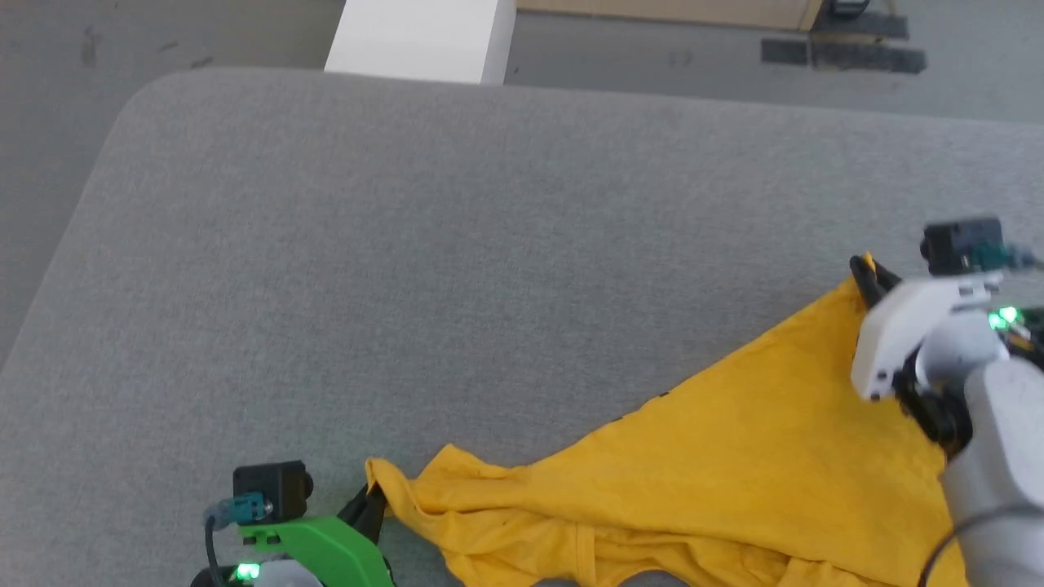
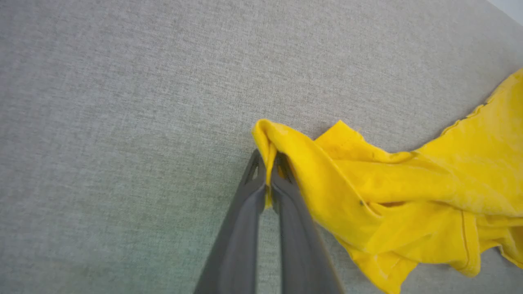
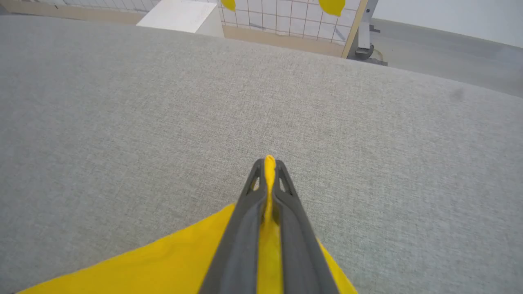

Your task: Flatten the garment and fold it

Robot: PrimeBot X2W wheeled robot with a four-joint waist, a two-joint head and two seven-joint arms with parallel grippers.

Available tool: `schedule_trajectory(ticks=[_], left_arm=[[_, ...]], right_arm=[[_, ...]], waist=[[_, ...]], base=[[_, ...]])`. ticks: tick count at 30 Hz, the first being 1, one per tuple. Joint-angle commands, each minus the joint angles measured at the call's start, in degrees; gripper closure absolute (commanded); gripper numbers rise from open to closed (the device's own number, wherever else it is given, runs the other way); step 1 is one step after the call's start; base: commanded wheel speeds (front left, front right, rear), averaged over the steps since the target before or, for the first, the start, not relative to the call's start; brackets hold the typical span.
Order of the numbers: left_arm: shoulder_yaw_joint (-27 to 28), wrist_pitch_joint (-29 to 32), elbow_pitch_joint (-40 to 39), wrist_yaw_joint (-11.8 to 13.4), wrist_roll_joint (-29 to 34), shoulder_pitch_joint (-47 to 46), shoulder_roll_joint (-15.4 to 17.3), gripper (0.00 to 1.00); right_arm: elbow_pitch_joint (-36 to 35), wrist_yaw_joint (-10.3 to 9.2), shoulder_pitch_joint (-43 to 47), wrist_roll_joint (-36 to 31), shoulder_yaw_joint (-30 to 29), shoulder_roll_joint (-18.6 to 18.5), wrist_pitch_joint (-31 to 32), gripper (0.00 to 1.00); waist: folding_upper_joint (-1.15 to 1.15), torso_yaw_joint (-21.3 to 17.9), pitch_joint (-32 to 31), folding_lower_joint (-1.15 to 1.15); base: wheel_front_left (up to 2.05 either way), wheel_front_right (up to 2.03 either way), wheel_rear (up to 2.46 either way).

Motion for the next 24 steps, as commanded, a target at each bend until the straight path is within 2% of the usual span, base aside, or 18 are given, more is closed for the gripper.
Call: schedule_trajectory(ticks=[1, 7, 12, 18, 22, 24], left_arm=[[0.3, 0.2, -0.2, 0.4, -0.4, 0.8, 0.6, 1.0], [1.0, 0.4, -1.2, 1.1, -0.5, 2.7, 1.6, 1.0], [2.0, -1.0, -2.0, 1.5, -0.4, 3.7, 2.3, 1.0], [3.4, -4.5, -2.8, 0.1, -0.2, 2.5, 3.0, 1.0], [4.6, -6.8, -3.5, -2.7, -0.9, -1.5, 3.9, 1.0], [5.3, -7.2, -3.9, -4.3, -0.8, -4.6, 5.1, 1.0]], right_arm=[[-1.8, -0.1, 3.0, 1.1, 0.0, 0.0, -3.2, 1.0], [-9.5, -0.1, 14.7, 3.6, -4.1, 1.9, -12.9, 1.0], [-15.7, -0.1, 23.8, 3.6, -9.4, 5.5, -15.1, 1.0], [-22.7, -0.1, 30.9, 2.6, -13.0, 8.5, -12.4, 1.0], [-28.6, -0.1, 30.7, 2.0, -13.5, 7.1, -8.7, 1.0], [-32.1, -0.1, 29.1, 1.5, -13.0, 4.8, -5.9, 1.0]], waist=[[0.0, -2.2, -3.0, 0.0], [0.0, -4.9, -6.2, 0.0], [0.0, -7.4, -8.0, 0.0], [0.0, -9.9, -9.3, 0.0], [0.0, -11.1, -9.7, 0.0], [0.0, -11.7, -9.8, 0.0]], base=[[0.0, 0.0, 0.0], [0.0, 0.0, 0.0], [0.0, 0.0, 0.0], [0.0, 0.0, 0.0], [0.0, 0.0, 0.0], [0.0, 0.0, 0.0]])
